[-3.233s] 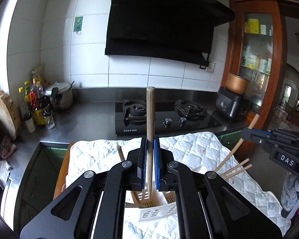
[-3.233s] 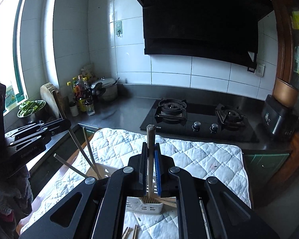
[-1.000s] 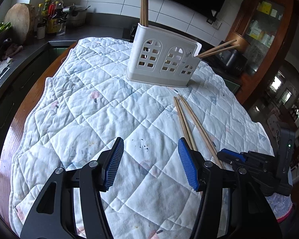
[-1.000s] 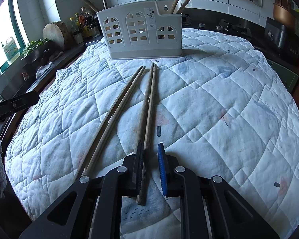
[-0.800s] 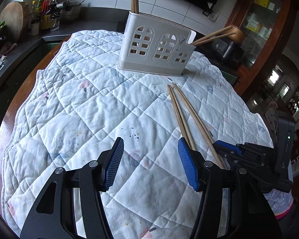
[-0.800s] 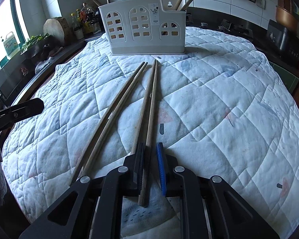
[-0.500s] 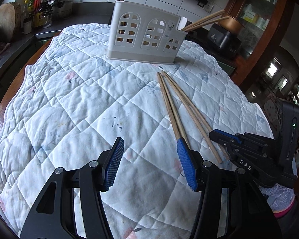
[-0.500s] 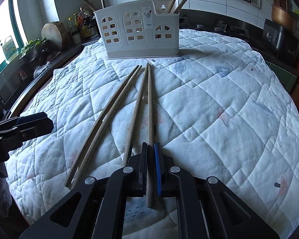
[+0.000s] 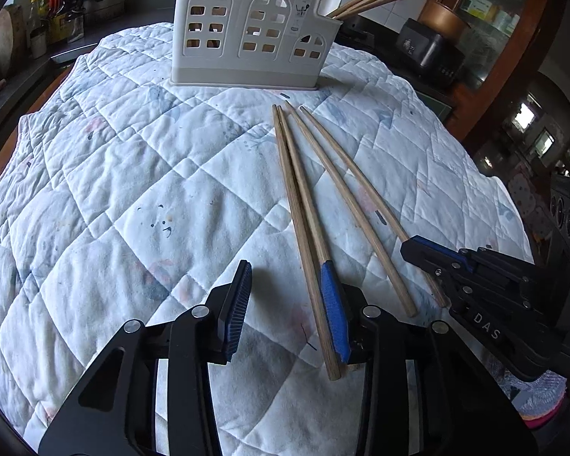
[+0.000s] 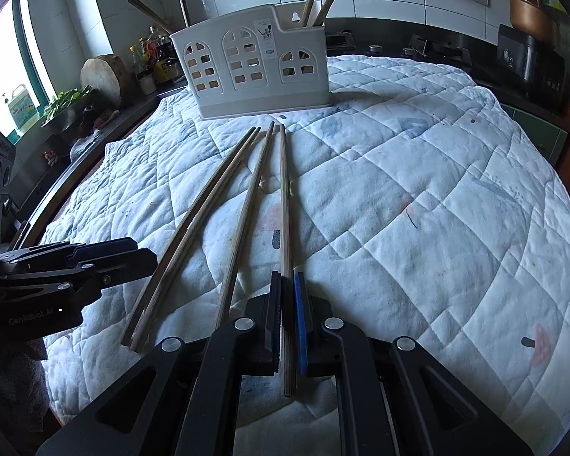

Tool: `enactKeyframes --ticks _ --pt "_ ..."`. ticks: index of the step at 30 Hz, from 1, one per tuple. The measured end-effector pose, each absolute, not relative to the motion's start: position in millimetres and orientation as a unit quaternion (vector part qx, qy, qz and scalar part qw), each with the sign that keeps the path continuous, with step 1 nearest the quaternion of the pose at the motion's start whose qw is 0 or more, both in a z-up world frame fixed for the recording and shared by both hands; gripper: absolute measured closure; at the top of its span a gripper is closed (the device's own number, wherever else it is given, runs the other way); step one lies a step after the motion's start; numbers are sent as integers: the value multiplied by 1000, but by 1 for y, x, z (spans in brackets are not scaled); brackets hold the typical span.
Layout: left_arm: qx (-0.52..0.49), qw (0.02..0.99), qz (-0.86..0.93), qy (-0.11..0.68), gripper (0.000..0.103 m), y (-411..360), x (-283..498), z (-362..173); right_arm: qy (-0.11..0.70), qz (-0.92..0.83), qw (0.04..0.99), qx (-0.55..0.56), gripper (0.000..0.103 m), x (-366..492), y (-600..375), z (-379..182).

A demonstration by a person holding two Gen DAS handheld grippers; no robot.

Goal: Organize utensils
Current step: 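Grasp a chopstick with the right tool while the left tool grasps another chopstick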

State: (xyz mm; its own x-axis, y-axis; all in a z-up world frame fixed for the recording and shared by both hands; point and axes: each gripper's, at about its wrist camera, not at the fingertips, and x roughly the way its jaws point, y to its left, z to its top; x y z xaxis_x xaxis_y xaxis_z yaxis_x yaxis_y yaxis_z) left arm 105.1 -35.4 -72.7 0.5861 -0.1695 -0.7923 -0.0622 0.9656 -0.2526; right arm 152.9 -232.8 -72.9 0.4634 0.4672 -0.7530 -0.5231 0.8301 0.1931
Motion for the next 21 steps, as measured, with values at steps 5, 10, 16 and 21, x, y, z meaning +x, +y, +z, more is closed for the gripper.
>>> enactKeyframes --ticks 5,10,16,21 --pt "-114 879 -22 462 68 -41 110 -76 430 294 853 -24 96 154 -235 -73" --pt "-91 882 -10 462 74 -47 113 -75 431 296 852 -21 96 154 -236 -73" --pt "-75 883 0 462 80 -50 112 -72 431 294 853 -24 96 153 -236 -74" --pt "-87 877 -4 472 81 -54 113 -77 430 294 853 -26 96 153 -236 -74"
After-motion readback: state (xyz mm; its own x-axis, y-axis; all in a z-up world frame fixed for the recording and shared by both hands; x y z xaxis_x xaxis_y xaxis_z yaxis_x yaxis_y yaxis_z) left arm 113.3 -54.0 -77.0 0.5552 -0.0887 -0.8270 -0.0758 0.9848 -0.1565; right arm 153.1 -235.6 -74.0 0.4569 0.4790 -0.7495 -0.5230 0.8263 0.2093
